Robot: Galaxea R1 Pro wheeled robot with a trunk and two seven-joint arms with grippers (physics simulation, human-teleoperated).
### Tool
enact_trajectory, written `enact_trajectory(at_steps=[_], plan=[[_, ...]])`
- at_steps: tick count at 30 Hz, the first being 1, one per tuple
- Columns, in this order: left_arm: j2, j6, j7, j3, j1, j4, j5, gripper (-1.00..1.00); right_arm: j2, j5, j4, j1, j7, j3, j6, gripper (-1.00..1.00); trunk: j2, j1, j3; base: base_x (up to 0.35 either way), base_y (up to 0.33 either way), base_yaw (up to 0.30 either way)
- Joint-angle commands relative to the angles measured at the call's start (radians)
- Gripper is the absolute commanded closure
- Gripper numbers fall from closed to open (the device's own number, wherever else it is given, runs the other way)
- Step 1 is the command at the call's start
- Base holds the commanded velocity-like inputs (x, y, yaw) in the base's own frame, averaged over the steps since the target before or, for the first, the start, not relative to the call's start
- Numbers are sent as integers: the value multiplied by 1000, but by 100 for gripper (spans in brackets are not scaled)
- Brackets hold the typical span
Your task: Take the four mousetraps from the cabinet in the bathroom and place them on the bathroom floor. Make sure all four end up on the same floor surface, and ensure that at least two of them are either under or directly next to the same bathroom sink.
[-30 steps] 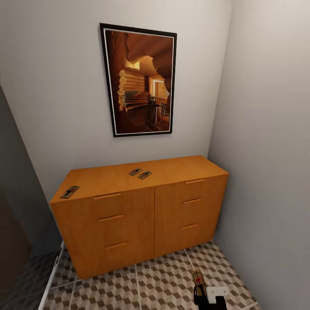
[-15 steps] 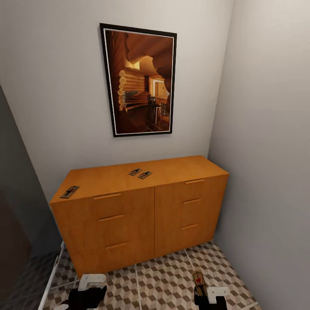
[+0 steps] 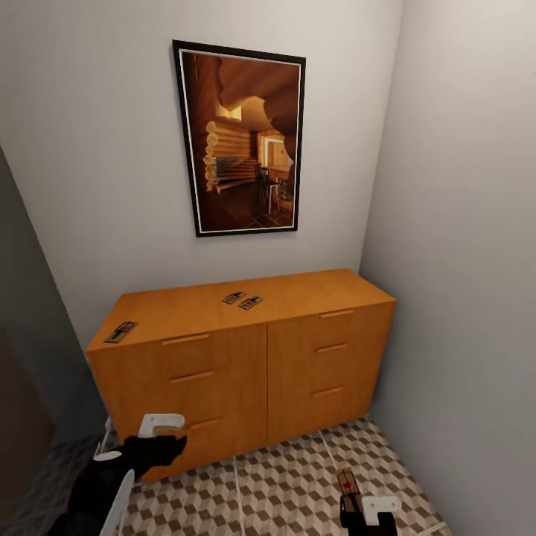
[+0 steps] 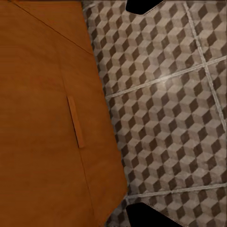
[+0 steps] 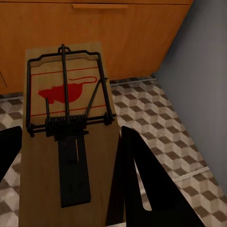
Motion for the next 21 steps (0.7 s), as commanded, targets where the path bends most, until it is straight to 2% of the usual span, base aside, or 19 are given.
enact_trajectory(at_steps=[1,4,5,7,9,12,18,21], plan=[[0,22,1,0,-16,-1,5,-100,0,-11,1,-1,0,9,-3,100,-1,0,-1,0,0,0],[1,128,1,0,-124,-2,5,-100,1,-11,0,-1,1,9,16,100,-1,0,-1,0,0,0],[1,138,1,0,-145,-2,5,-100,1,-11,0,-1,2,9,20,100,-1,0,-1,0,0,0],[1,163,2,0,-231,-2,5,-100,1,-11,0,-1,2,9,30,100,-1,0,-1,0,0,0],[1,177,3,0,-321,-2,6,-100,1,-11,0,-1,2,9,35,100,-1,0,-1,0,0,0],[-1,184,4,0,-418,-1,9,-100,1,-11,-1,-1,2,9,38,100,-1,0,-1,0,0,0],[-18,189,4,0,-571,12,12,-100,2,-11,0,-1,2,9,39,100,-1,0,-1,0,0,0],[-19,190,4,0,-629,37,12,-100,3,-11,0,-1,2,10,38,100,-1,0,-1,0,0,0]])
